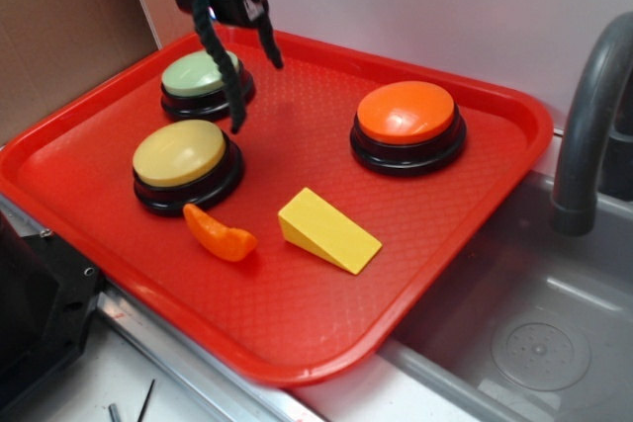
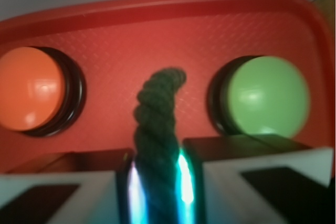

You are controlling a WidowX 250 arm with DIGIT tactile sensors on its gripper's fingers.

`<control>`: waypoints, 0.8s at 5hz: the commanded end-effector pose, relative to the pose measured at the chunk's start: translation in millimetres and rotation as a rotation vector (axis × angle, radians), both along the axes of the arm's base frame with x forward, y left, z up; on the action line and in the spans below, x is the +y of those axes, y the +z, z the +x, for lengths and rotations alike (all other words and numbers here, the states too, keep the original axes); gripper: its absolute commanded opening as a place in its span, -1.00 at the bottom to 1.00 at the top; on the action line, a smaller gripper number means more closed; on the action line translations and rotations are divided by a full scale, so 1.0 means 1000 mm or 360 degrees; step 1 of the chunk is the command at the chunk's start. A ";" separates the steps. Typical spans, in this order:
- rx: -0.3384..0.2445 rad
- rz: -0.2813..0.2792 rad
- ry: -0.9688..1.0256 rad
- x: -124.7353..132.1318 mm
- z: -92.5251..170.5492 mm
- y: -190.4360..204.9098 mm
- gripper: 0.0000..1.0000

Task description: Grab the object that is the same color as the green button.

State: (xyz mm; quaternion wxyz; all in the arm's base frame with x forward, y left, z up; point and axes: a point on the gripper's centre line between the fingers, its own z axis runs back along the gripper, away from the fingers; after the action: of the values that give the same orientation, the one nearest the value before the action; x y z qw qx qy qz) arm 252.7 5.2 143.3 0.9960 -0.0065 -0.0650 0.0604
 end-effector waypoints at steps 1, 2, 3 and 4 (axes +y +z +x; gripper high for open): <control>-0.0033 0.0101 0.0136 0.019 -0.021 0.077 -1.00; -0.0024 0.0102 0.0184 0.021 -0.031 0.092 -1.00; 0.0009 0.0123 0.0265 0.029 -0.051 0.092 -1.00; -0.0002 0.0064 0.0473 0.052 -0.086 0.091 -1.00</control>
State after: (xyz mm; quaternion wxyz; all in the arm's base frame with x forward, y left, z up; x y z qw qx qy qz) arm 163.4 60.5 225.2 0.9758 0.0208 -0.0531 0.2109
